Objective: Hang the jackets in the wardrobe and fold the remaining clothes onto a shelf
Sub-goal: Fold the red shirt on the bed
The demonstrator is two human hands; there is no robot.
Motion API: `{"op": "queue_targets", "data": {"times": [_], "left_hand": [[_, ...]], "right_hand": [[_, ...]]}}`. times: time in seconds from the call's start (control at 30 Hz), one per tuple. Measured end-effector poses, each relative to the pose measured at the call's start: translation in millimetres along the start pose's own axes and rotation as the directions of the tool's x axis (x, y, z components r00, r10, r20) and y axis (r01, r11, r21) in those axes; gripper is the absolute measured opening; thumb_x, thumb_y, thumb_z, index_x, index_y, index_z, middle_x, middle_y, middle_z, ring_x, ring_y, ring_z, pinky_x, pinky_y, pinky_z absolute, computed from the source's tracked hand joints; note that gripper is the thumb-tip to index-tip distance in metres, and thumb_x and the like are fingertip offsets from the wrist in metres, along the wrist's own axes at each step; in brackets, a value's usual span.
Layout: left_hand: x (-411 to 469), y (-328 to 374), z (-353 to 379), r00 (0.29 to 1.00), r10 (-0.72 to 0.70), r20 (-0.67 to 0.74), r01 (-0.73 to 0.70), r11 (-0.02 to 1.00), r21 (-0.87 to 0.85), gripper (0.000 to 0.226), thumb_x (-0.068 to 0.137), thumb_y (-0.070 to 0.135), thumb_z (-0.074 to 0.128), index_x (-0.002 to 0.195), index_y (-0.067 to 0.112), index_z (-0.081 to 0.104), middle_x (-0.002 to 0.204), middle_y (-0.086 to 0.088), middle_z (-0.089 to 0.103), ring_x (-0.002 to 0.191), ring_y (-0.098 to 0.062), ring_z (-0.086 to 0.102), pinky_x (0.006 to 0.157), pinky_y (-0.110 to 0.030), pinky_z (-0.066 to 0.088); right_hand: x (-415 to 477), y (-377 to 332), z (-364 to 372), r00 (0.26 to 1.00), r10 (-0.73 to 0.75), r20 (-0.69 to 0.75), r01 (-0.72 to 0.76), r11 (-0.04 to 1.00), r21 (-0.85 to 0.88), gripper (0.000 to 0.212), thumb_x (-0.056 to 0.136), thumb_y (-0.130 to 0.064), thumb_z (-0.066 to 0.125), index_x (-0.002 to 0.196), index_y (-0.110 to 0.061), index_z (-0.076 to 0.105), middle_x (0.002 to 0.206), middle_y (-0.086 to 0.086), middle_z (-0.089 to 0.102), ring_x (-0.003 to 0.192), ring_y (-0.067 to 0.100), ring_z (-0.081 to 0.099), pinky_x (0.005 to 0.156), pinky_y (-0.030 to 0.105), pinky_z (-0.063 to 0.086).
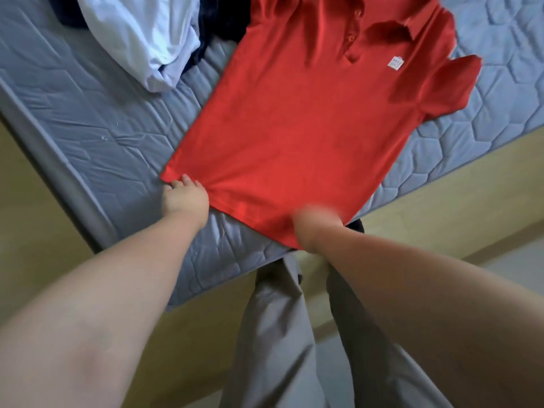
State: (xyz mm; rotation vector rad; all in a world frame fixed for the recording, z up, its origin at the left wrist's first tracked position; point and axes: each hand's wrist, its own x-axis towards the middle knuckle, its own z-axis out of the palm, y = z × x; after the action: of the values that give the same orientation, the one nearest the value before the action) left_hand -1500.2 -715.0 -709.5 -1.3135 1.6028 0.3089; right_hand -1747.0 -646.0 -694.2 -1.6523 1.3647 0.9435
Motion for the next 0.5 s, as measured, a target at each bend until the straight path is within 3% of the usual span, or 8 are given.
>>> {"op": "queue_targets", "data": {"times": [0.07,0.13,0.33,0.5], "left_hand": [[-10,17,-31,1.000,-0.007,-0.029,0.006,0.999,-0.036,0.045,0.096,0.015,0.043,0.139,0.012,0.054,0.143,-0.013,0.054,0.129,-0.030,0.054,0.104,-0.041,0.042],[-18,39,-68,0.996,0.044,-0.075,-0.051,0.994,-0.094,0.040,0.092,0.016,0.047,0.130,0.013,0.060,0.133,-0.007,0.062,0.123,-0.027,0.060,0.098,-0.038,0.045],[-14,124,-192,0.932,0.281,-0.228,-0.341,0.893,-0.295,0.037,0.092,0.013,0.046,0.127,0.017,0.058,0.129,-0.008,0.060,0.118,-0.035,0.062,0.092,-0.043,0.050],[26,212,-279,0.863,0.309,-0.399,-0.482,0.739,-0.471,0.044,0.098,0.014,0.042,0.139,0.028,0.050,0.133,-0.003,0.055,0.120,-0.036,0.057,0.100,-0.048,0.049]], "right_hand": [[-5,24,-26,0.996,0.070,-0.060,-0.066,0.995,0.070,0.043,0.094,-0.012,0.044,0.137,-0.012,0.045,0.132,0.012,0.050,0.123,0.034,0.052,0.094,0.046,0.044],[-11,56,-52,0.982,0.143,-0.122,-0.127,0.983,0.131,0.041,0.093,-0.012,0.044,0.135,-0.012,0.045,0.130,0.012,0.050,0.122,0.034,0.052,0.092,0.046,0.045],[-3,185,-114,0.873,0.416,-0.254,-0.315,0.879,0.359,0.044,0.092,-0.012,0.047,0.136,-0.011,0.040,0.134,0.016,0.043,0.127,0.038,0.047,0.098,0.051,0.045],[37,301,-147,0.676,0.595,-0.434,-0.282,0.753,0.594,0.050,0.089,-0.020,0.053,0.136,-0.009,0.041,0.140,0.017,0.042,0.133,0.038,0.041,0.106,0.052,0.039]]}}
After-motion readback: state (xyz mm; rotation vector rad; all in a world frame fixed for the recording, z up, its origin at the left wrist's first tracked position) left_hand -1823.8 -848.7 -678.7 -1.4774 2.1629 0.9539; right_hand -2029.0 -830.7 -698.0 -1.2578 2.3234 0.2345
